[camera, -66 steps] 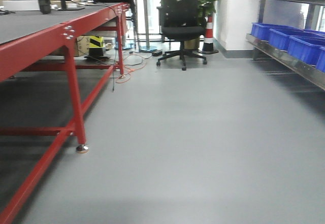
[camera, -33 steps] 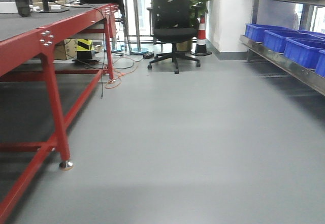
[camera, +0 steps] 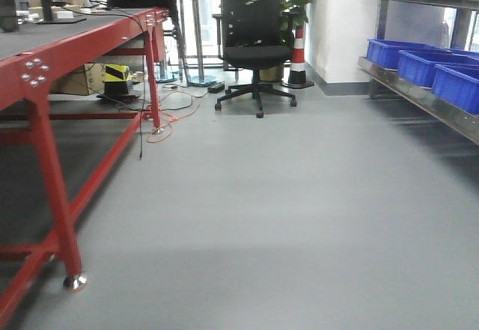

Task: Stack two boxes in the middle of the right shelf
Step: 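Drive the base away from the table holding the boxes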

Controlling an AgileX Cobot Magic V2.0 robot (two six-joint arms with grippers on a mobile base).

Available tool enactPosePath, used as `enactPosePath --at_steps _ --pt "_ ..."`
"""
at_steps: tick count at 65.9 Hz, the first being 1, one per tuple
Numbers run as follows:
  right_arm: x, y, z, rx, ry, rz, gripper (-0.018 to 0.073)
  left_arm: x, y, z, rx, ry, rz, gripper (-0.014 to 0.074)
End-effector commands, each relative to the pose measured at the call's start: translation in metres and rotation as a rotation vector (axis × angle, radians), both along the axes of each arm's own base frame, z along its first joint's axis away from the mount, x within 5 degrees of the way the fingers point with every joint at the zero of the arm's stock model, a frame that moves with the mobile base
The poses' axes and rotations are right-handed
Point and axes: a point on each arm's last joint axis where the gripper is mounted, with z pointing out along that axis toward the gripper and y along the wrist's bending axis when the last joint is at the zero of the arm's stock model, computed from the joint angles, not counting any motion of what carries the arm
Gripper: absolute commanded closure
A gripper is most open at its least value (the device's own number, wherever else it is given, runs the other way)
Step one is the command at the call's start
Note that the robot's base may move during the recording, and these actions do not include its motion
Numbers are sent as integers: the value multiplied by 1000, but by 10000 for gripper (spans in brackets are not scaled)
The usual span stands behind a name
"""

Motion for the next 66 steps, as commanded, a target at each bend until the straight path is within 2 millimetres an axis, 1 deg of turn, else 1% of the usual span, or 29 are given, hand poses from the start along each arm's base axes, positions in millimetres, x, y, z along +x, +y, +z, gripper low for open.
enactPosePath --at_steps 1,66 --pt "0 -5 12 -9 -105 -31 712 -5 1 7 -28 -29 -3 708" --pt "1 -5 13 -7 -112 -32 712 -5 1 7 -28 -29 -3 708"
